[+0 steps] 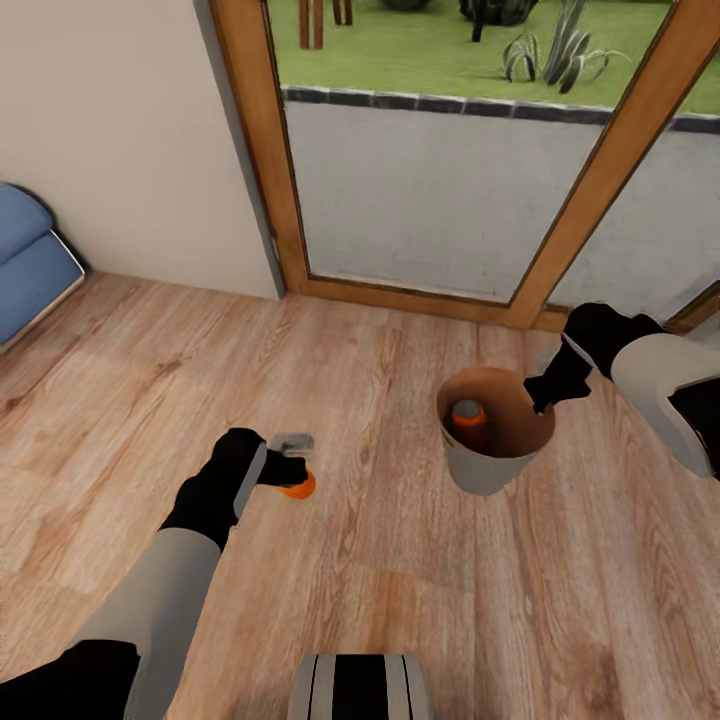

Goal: Put the three can of soda from the living room inside the tash can in the kitchen.

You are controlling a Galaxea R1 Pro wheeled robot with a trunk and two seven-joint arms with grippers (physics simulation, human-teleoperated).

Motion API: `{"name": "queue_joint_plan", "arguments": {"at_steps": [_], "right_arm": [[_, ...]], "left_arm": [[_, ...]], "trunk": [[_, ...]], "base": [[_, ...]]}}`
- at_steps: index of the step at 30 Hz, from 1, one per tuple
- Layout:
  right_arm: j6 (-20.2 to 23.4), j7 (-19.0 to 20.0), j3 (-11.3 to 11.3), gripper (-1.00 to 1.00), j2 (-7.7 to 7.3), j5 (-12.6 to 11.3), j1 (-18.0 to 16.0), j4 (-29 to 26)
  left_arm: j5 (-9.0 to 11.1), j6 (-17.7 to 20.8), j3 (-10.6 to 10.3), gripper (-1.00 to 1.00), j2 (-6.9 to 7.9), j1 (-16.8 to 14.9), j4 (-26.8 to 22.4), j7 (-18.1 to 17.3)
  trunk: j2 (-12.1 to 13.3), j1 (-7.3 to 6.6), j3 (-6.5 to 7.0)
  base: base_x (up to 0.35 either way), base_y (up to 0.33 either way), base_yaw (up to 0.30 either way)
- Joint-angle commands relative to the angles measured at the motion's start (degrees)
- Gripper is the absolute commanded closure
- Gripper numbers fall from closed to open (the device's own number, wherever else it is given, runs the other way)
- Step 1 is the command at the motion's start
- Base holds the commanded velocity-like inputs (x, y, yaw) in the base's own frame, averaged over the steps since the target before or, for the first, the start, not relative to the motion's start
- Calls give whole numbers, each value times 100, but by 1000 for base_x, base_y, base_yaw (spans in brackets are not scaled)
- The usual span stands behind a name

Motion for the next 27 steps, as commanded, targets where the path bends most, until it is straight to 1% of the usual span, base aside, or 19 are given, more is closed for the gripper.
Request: {"name": "queue_joint_plan", "arguments": {"at_steps": [1,5,9,10,11,12,14,15,16,17,18,20,21,22,23,24,25,26,27], "right_arm": [[0,13,66,100,2,62,34,-18],[0,32,58,100,28,49,240,-66],[0,37,56,100,126,47,416,-88],[0,37,55,100,186,50,490,-98],[0,35,55,100,226,51,524,-99],[0,28,55,100,278,52,553,-100],[0,22,55,100,333,55,585,-103],[0,15,55,100,386,58,628,-106],[0,11,55,100,435,61,663,-107],[0,8,55,100,480,62,688,-109],[0,7,55,100,502,63,698,-109],[0,0,55,100,585,64,724,-110],[0,-1,55,100,607,64,728,-110],[0,-3,55,100,669,66,738,-110],[0,-5,55,100,699,67,744,-110],[0,-5,55,100,762,69,756,-111],[0,-5,55,100,785,67,761,-111],[0,-6,55,100,807,66,764,-112],[0,-6,55,100,820,66,765,-116]], "left_arm": [[-10,0,-3,100,6,-38,-37,-28],[-21,0,-4,100,45,-348,-90,-266],[-24,0,-10,100,129,-731,-92,-520],[-25,0,-11,100,207,-958,-62,-713],[-25,0,-12,100,267,-1121,-7,-898],[-25,0,-14,100,330,-1311,104,-1161],[-28,0,-22,100,406,-1524,273,-1519],[-32,0,-69,100,497,-1754,489,-1952],[-39,0,-202,100,600,-2002,740,-2415],[-44,0,-428,100,695,-2268,1008,-2851],[-45,0,-568,100,736,-2409,1145,-3060],[-49,0,-1120,100,837,-3022,1728,-3886],[-51,0,-1233,100,851,-3182,1879,-4107],[-56,0,-1654,100,872,-3658,2312,-4837],[-59,0,-1927,100,879,-3919,2543,-5264],[-64,0,-2681,100,885,-4503,3001,-6302],[-66,0,-3064,100,880,-4752,3171,-6779],[-67,0,-3342,100,869,-4936,3278,-7141],[-68,0,-3446,100,863,-5011,3316,-7288]], "trunk": [[41,-23,19],[202,-111,91],[362,-198,163],[402,-220,180],[442,-242,198],[483,-264,216],[563,-308,252],[603,-330,270],[643,-352,288],[683,-374,306],[723,-396,324],[803,-440,360],[844,-462,378],[884,-484,396],[924,-506,414],[964,-528,432],[1004,-550,450],[1044,-572,468],[1084,-594,486]], "base": [[0,0,0],[0,0,0],[0,0,0],[0,0,0],[0,0,0],[0,0,0],[0,0,0],[0,0,0],[0,0,0],[0,0,0],[0,0,0],[0,0,0],[0,0,0],[0,0,0],[0,0,0],[0,0,0],[0,0,0],[0,0,0],[0,0,0]]}}
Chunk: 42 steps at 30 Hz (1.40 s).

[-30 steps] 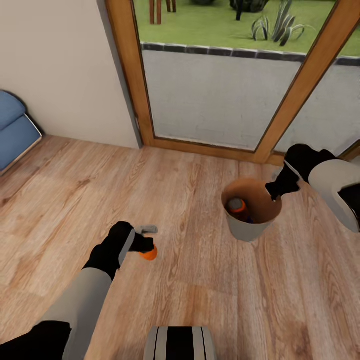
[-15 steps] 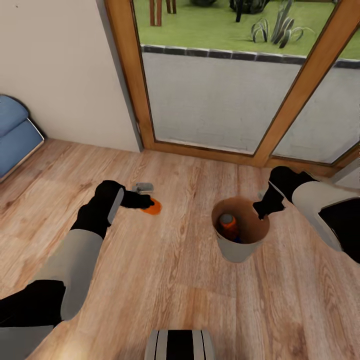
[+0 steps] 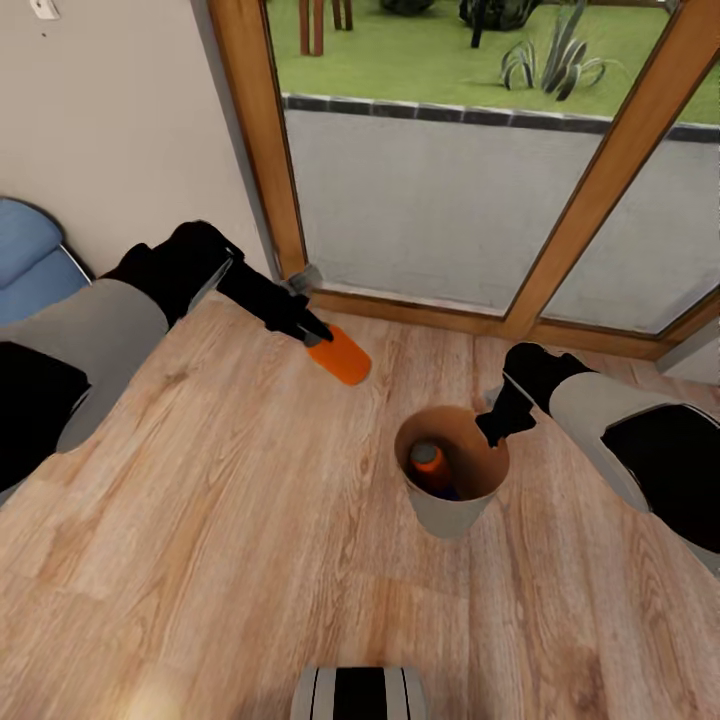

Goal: Put the three can of soda from the living room inside the tash can in the kitchen.

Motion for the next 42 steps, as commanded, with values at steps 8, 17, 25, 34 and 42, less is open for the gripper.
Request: {"name": "queue_joint_plan", "arguments": {"at_steps": [8,17,25,34,42], "right_arm": [[9,-3,29,100,320,-5,4,-170],[9,-20,21,100,575,-12,4,-390],[9,-23,14,100,938,-5,4,-396],[9,-31,9,100,1110,-4,-11,-400],[9,-30,9,100,1168,-9,-13,-401]], "left_arm": [[-32,0,-1044,100,-493,-387,179,-803],[-43,0,-1265,100,-893,-359,171,-692],[-42,0,-1261,100,-1096,-246,118,-253],[-36,0,-1264,100,-1181,640,-262,342],[-25,0,-1269,100,-1205,1085,-479,642]], "trunk": [[322,-176,144],[322,-176,144],[322,-176,144],[322,-176,144],[322,-176,144]], "base": [[0,0,0],[0,0,0],[0,0,0],[0,0,0],[0,0,0]]}}
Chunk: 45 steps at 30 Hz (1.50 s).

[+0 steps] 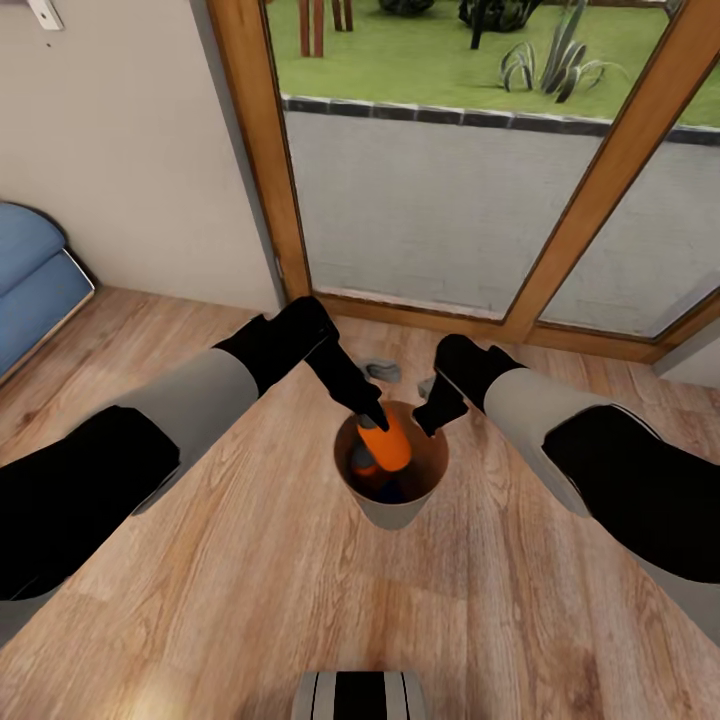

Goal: Put the three can of soda from the living room inside the tash can in the kitchen.

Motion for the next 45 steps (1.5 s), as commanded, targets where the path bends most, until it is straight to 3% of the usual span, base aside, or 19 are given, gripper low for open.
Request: {"name": "queue_joint_plan", "arguments": {"at_steps": [1,11,19,27,41,42,45], "right_arm": [[45,26,-114,100,10,-143,-1,2],[45,24,-116,100,127,-148,-11,-2],[45,32,-121,100,188,-165,-33,5],[45,50,-123,100,241,-174,-110,26],[45,68,-158,100,246,-183,-185,31],[45,68,-158,100,246,-183,-185,31],[45,68,-158,100,246,-183,-186,36]], "left_arm": [[-10,0,-3,100,-2,14,-43,15],[-12,0,-1,100,-6,42,-123,94],[29,0,-3,100,-6,322,-125,613],[36,0,-3,100,-11,591,-174,759],[41,0,-1,100,-24,791,-264,979],[41,0,0,-100,-24,805,-263,1007],[41,0,4,-100,-18,822,-265,1043]], "trunk": [[0,-1,0],[0,-1,0],[0,-1,0],[0,-1,0],[0,-1,0],[0,-1,0],[0,-1,0]], "base": [[0,0,0],[0,0,0],[0,0,0],[0,0,0],[0,0,0],[0,0,0],[0,0,0]]}}
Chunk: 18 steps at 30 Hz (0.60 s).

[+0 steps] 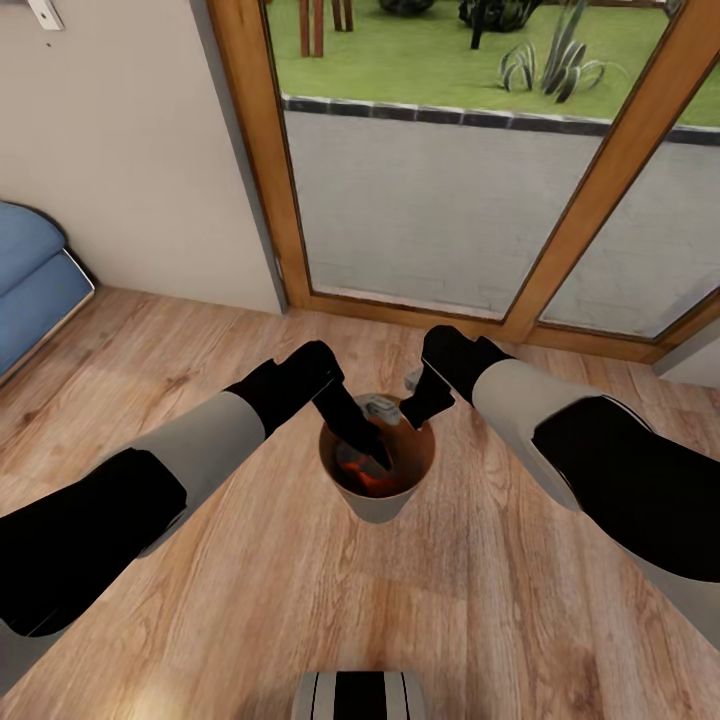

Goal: Put the three can of soda from the living room inside the tash can in the kitchen.

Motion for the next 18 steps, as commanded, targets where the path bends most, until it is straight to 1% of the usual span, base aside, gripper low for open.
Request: {"name": "queue_joint_plan", "arguments": {"at_steps": [1,6,9,12,14,15,16,17,18], "right_arm": [[43,26,-106,100,1,-133,-1,11],[43,26,-113,100,1,-133,1,21],[43,26,-116,100,0,-133,6,41],[43,26,-137,100,-32,-133,10,56],[43,26,-142,100,-52,-133,14,65],[43,26,-140,100,-75,-133,15,68],[43,26,-137,100,-106,-133,16,70],[43,26,-135,100,-121,-133,18,71],[43,26,-131,100,-158,-133,20,75]], "left_arm": [[-4,0,1,-100,1,3,0,9],[-4,0,2,-100,14,6,-1,20],[0,0,2,-100,48,6,-71,17],[-4,0,22,-100,92,6,-430,5],[-18,0,53,-100,151,6,-976,-6],[-17,0,68,-100,274,6,-1250,-13],[0,0,82,-100,454,6,-1505,-23],[9,0,89,-100,551,6,-1629,-26],[25,0,130,-100,744,6,-1873,-32]], "trunk": [[0,0,0],[0,0,0],[0,0,0],[0,0,0],[0,0,0],[0,0,0],[0,0,0],[0,0,0],[0,0,0]], "base": [[0,0,0],[0,0,0],[0,0,0],[0,0,0],[0,0,0],[0,0,0],[0,0,0],[0,0,0],[0,0,0]]}}
